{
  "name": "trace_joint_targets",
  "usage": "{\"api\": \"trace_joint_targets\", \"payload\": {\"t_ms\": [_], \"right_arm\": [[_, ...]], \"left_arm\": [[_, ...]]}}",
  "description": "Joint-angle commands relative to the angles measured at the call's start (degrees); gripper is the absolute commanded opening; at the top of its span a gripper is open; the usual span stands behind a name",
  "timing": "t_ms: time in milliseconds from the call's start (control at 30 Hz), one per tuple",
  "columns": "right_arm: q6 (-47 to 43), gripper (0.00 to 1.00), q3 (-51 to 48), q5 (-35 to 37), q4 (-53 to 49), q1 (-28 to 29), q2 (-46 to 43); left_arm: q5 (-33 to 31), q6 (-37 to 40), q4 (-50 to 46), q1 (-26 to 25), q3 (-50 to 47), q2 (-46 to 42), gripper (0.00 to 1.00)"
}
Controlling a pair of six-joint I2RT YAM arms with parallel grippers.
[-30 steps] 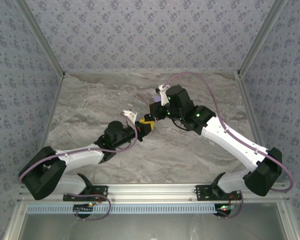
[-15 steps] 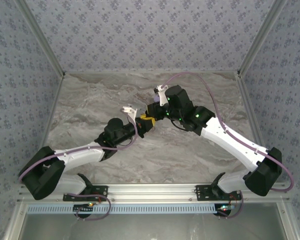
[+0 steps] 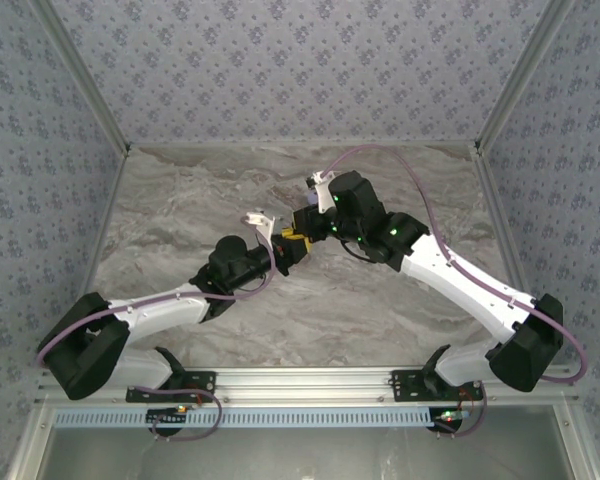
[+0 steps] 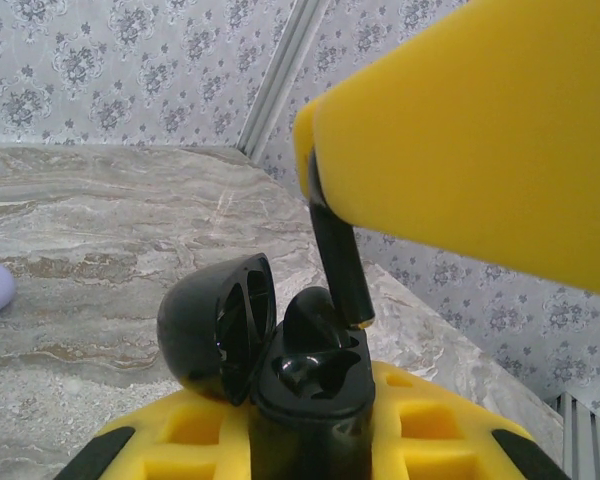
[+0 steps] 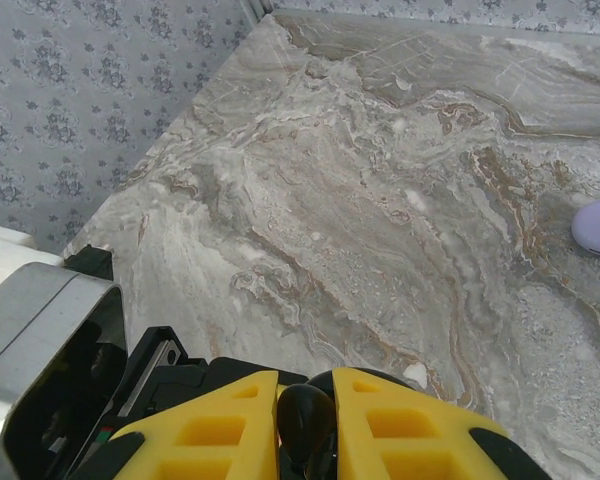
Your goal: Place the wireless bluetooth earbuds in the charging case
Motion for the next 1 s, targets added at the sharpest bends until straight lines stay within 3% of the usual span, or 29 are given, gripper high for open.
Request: {"api": "trace_joint_targets", "payload": {"t_ms": [0,967], "right_arm": [[-1.12,0.19,0.36,-0.08,0.37,0.37,0.64],[-1.11,0.19,-1.97,-0.43,0.12,0.88,0.73]], "left_arm": [[0.93,-0.63,1.97,-0.37,2.03,-1.89,0.07],[-1.61,-1.48,-1.30,-0.35,3.06,-3.57,0.07]]}}
